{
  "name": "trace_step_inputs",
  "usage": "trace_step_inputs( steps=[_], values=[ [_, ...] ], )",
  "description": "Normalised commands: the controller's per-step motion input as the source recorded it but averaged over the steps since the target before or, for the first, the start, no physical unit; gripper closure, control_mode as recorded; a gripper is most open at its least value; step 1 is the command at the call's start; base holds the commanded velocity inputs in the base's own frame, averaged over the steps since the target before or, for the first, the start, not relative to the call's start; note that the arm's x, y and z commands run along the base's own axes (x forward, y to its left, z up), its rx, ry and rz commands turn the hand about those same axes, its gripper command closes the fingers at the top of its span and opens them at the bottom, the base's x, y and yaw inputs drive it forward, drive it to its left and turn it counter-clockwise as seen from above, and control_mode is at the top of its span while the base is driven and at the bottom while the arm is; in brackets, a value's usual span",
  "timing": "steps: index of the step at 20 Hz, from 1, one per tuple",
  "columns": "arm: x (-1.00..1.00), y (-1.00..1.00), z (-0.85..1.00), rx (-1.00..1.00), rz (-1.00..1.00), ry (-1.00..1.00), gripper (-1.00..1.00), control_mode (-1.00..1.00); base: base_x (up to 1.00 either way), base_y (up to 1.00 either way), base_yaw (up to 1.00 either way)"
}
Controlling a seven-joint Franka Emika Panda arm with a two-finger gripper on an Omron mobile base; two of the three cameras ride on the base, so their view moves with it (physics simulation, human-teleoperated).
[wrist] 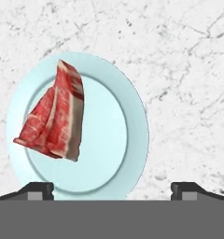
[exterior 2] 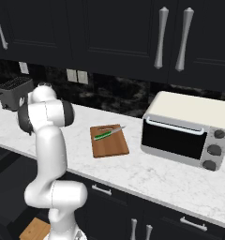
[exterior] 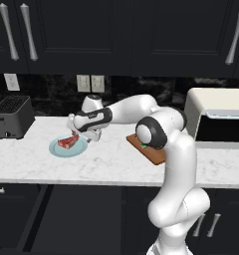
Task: Pick up the knife from the drawer and place it on the cutting board. Then place the meat from the plate to the cutting board.
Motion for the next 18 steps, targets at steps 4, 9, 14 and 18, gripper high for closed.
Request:
trace_step_inputs(
  steps=[4, 9, 14, 18],
  values=[
    [0.30, 0.04, 0.00, 0.00, -0.03, 0.00, -1.00, -1.00, 0.00, 0.00, 0.00],
    [0.20, 0.10, -0.01, 0.00, -0.01, 0.00, -1.00, -1.00, 0.00, 0.00, 0.00],
    [0.23, 0.19, -0.03, 0.00, 0.00, 0.00, -1.00, -1.00, 0.00, 0.00, 0.00],
    [0.18, 0.18, -0.15, 0.00, 0.00, 0.00, -1.00, -1.00, 0.00, 0.00, 0.00]
  ],
)
